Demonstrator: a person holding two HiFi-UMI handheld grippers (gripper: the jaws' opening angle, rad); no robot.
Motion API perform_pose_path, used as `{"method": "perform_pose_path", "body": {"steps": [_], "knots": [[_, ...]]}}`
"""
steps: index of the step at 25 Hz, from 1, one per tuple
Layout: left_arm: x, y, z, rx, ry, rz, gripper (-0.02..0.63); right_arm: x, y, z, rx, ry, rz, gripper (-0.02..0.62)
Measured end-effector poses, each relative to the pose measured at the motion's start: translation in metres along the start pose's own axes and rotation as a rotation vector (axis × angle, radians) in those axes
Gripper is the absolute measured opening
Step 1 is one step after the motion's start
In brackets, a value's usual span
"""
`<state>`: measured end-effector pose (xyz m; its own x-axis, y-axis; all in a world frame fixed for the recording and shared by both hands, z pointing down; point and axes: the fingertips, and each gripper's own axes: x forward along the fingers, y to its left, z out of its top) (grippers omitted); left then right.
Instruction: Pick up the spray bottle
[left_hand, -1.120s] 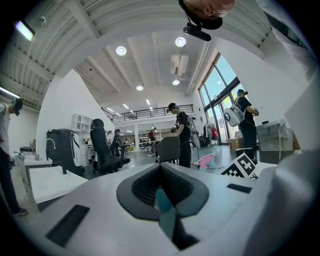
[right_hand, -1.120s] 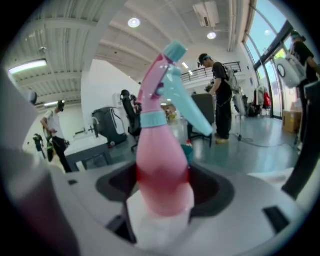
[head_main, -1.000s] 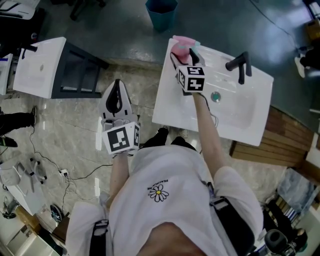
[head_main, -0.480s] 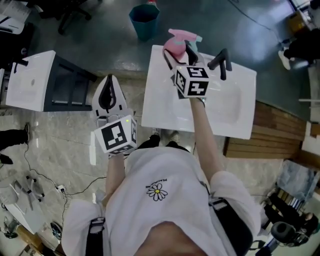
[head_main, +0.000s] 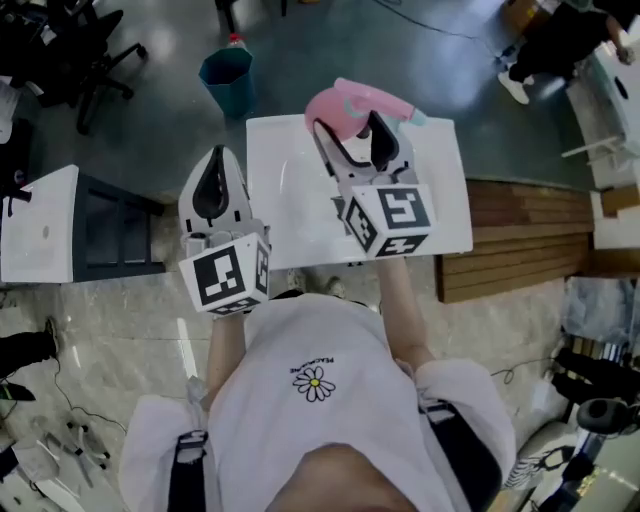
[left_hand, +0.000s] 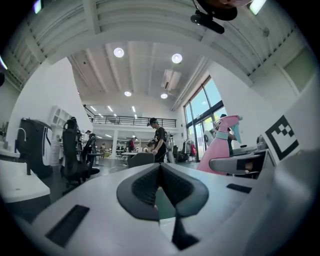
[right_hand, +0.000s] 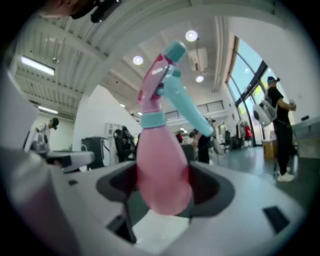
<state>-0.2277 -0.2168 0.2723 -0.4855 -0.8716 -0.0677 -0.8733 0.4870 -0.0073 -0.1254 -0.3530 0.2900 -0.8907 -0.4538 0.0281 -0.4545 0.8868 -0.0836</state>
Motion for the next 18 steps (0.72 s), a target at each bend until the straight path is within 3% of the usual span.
{"method": "perform_pose_path", "body": {"steps": [7, 11, 14, 18], "knots": [[-0.001, -0.065, 0.036, -0.027, -0.101, -0.143, 0.021, -0.074, -0.007, 0.029, -0.128, -0.077, -0.118, 0.328], [-0.005, -0.091, 0.044, -0.036, -0.139, -0.212, 0.021, -0.099, -0.005, 0.039, -0.256, -0.128, -0.171, 0.328], [-0.007, -0.106, 0.044, -0.038, -0.146, -0.251, 0.021, -0.109, -0.006, 0.038, -0.249, -0.126, -0.169, 0.328], [-0.008, -0.111, 0.044, -0.021, -0.154, -0.243, 0.021, -0.110, -0.004, 0.033, -0.240, -0.122, -0.144, 0.328]]}}
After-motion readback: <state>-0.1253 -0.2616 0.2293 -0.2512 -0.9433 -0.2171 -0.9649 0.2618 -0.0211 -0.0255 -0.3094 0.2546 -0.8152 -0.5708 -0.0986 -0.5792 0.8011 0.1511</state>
